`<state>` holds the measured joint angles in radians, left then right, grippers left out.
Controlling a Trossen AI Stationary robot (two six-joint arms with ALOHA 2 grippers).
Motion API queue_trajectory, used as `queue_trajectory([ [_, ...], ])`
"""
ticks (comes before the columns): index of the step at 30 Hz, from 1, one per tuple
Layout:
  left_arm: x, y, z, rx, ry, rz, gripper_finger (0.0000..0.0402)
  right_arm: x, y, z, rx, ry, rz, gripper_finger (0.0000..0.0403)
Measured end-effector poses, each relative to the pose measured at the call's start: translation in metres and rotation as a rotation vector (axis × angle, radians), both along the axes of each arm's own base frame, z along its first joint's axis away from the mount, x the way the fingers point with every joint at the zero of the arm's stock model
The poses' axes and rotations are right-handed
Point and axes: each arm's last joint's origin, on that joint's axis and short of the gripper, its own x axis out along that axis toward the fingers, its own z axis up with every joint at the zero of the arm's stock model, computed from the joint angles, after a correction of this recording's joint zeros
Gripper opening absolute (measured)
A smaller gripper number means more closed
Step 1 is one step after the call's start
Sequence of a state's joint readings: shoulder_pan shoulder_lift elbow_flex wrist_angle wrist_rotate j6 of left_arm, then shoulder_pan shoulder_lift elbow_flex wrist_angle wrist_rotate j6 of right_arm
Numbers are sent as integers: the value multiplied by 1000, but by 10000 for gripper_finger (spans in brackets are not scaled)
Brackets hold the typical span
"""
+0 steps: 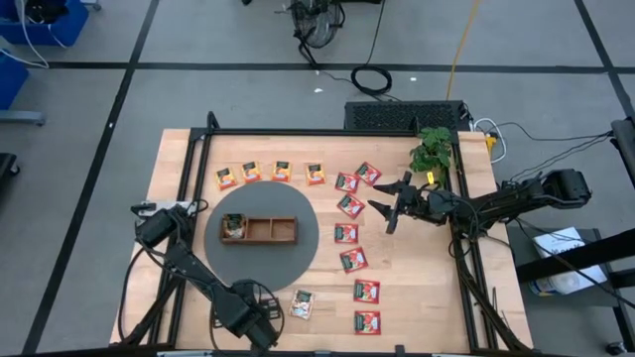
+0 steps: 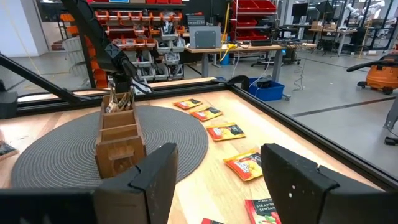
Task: Pick & Place Tea
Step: Put the brown tea bag into the left section of the wooden organizer
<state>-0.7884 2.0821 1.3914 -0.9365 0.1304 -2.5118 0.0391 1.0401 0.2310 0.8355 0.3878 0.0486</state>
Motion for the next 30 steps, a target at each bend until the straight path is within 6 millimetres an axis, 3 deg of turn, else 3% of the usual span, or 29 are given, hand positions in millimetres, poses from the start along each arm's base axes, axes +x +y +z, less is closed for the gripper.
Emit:
queue_trajectory([
  [4,5,-7,-7,-52,-33,-3,264,0,0,0,0,-4,0,212],
  [7,8,-8,-8,-43,-71,-2,239,0,0,0,0,-4,0,212],
  [17,9,-7,-9,-33,-100,-85,18,0,0,0,0,-4,0,212],
  [23,11,-3,-7,-55,-86,-189,9,0,0,0,0,-4,0,212],
  [27,4,8,10,-2,-56,-213,8,0,0,0,0,-4,0,212],
  [30,-5,22,28,138,-21,-224,7,0,0,0,0,-5,0,212],
])
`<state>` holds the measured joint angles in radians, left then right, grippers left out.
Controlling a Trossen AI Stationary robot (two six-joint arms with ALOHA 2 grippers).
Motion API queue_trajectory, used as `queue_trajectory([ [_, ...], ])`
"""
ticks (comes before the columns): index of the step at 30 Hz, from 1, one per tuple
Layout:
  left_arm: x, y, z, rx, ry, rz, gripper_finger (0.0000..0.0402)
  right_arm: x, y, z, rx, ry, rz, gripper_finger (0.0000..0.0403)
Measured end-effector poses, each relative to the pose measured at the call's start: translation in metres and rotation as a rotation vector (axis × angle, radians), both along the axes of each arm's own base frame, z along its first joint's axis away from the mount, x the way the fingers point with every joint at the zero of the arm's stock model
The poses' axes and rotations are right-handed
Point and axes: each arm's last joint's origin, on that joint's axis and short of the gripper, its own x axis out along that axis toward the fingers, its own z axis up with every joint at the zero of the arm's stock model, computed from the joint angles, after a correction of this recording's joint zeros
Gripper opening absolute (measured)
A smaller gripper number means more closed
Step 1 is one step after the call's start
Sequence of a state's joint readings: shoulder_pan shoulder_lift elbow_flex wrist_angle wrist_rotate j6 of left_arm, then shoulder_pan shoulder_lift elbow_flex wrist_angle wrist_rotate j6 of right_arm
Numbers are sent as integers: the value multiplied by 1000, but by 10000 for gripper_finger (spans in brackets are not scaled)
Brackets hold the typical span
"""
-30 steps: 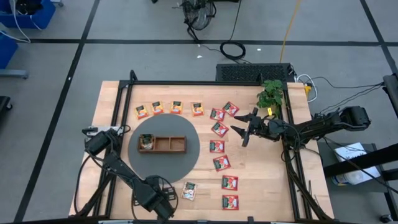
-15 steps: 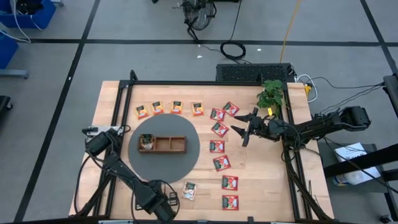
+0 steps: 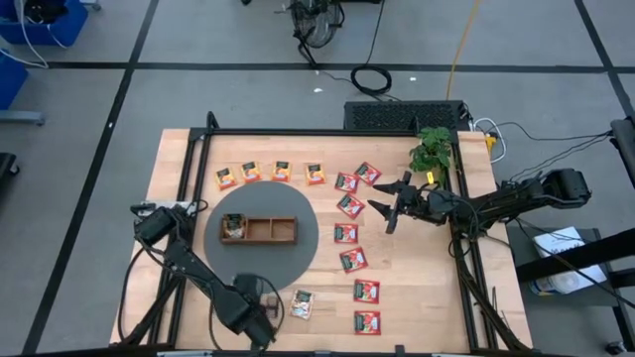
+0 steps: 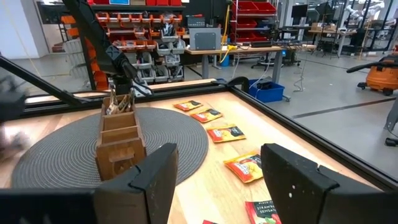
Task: Pick & Place Tea
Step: Put the brown tea bag into the left section of the wooden organizer
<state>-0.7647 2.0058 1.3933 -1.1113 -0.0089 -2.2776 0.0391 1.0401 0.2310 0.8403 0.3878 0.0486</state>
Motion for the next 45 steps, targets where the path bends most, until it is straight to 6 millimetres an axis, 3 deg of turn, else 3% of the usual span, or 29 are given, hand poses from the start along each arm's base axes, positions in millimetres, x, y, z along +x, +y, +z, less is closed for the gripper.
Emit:
queue_trajectory([
  [4,-12,15,41,105,38,-16,7,0,0,0,3,3,0,212],
  [7,-21,31,59,241,90,-40,7,0,0,-1,3,7,-1,212],
  [10,-22,47,74,351,34,-87,7,0,0,-1,-4,10,-1,212],
  [13,-24,64,69,493,-50,-159,7,0,0,0,-7,3,-2,212],
  [19,-31,104,36,610,119,-174,6,0,0,0,12,-2,-6,212],
  [25,-38,125,11,676,154,-155,6,0,0,0,17,-5,-6,212],
  [41,-35,132,-5,660,91,-155,7,0,0,0,41,-16,-9,212],
  [45,-35,131,-6,644,99,-152,31,0,0,0,42,-16,-9,212],
])
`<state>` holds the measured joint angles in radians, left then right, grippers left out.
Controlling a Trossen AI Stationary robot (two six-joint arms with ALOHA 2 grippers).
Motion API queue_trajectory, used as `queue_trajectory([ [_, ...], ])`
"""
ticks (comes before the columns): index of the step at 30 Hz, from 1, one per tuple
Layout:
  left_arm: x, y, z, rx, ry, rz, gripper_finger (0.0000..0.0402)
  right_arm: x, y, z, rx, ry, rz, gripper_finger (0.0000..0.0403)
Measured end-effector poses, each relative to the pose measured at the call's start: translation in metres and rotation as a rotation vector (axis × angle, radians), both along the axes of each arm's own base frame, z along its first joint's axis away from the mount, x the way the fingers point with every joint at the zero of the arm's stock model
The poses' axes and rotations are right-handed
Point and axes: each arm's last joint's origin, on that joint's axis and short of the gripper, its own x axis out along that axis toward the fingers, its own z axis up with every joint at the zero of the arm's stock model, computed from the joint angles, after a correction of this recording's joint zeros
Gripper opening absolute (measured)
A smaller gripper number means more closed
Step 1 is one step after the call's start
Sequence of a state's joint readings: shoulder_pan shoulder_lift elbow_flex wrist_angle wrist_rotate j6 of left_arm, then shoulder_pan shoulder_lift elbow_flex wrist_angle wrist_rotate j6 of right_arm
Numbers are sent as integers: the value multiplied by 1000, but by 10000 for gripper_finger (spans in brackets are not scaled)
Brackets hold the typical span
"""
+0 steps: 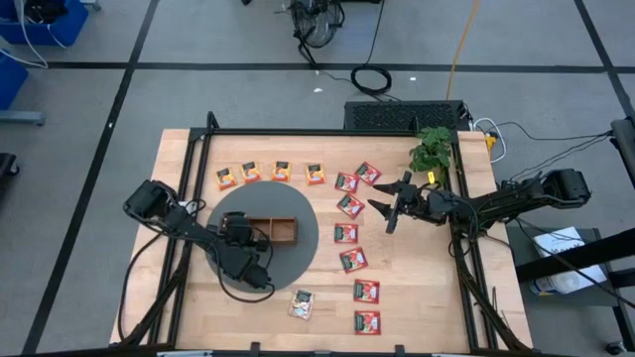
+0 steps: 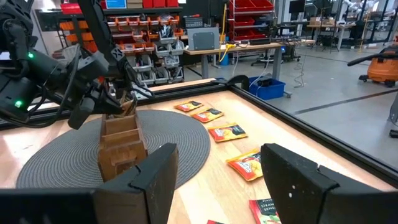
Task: Pick & Place Tea
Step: Put the brown tea bag into the left section of the wooden organizer
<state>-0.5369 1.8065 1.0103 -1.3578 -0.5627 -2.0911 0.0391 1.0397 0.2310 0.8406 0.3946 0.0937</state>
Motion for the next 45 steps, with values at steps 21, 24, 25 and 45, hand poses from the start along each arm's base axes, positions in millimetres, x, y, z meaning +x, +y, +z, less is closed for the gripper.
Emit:
queue_trajectory([
  [21,-7,-1,3,-106,127,85,141,0,0,0,0,0,0,212],
  [24,-7,0,2,-138,148,110,162,0,0,0,0,0,0,212],
  [25,-7,0,2,-146,153,121,169,0,0,0,0,0,0,212],
  [45,22,-12,48,-164,180,-105,197,0,0,0,0,0,3,212],
])
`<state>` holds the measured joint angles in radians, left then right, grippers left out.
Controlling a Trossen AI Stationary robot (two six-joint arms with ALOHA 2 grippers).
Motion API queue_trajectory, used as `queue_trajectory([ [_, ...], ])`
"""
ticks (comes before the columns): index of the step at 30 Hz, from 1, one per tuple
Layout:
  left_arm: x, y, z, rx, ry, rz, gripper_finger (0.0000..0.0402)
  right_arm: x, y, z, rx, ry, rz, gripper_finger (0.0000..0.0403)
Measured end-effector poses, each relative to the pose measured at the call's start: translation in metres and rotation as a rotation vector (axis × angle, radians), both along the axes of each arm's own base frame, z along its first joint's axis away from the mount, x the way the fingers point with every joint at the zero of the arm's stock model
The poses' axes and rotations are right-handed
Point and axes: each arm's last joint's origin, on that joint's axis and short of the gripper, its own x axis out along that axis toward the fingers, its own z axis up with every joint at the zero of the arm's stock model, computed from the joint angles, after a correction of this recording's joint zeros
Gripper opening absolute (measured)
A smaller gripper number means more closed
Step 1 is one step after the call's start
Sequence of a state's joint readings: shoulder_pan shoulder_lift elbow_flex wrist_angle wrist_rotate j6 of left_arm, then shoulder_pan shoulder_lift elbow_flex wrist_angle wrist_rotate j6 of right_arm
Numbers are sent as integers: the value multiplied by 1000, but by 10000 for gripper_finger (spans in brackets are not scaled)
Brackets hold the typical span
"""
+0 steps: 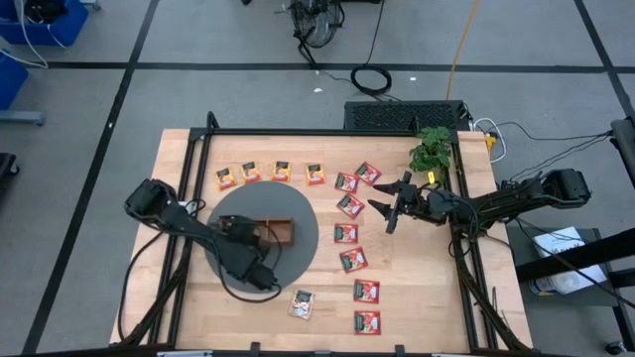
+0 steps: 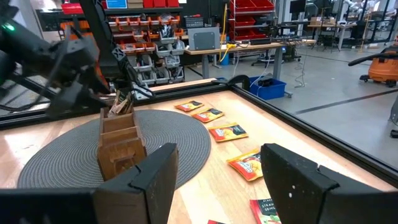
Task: Pick & Place Tea
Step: Put the brown tea bag into the left section of the wooden organizer
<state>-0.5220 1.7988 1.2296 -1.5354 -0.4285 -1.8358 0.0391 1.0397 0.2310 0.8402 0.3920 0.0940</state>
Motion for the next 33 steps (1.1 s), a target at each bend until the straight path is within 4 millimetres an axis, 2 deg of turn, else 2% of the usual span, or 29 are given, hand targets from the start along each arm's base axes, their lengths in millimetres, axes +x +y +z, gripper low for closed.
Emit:
queue_trajectory([
  [4,26,-15,4,-200,-80,-250,190,0,0,0,10,-4,0,212],
  [9,67,-43,8,-541,-318,-665,176,0,0,0,13,-5,0,212],
  [12,83,-54,16,-598,-461,-853,171,0,0,0,7,-3,0,212],
  [14,87,-55,18,-573,-498,-902,168,0,0,0,5,-2,1,212],
  [17,90,-54,11,-534,-501,-849,170,0,0,0,3,-1,1,212],
  [19,93,-50,1,-583,-484,-760,177,0,0,0,5,-1,1,212],
  [23,104,-40,-16,-839,-460,-550,211,0,0,-1,6,5,1,212],
  [27,112,-41,-36,-1078,-409,-388,256,0,0,-1,0,8,1,212],
  [30,117,-44,-40,-1153,-428,-344,283,0,0,-1,-2,9,1,212],
  [33,120,-47,-36,-1127,-463,-324,297,0,0,-1,-5,9,1,212],
])
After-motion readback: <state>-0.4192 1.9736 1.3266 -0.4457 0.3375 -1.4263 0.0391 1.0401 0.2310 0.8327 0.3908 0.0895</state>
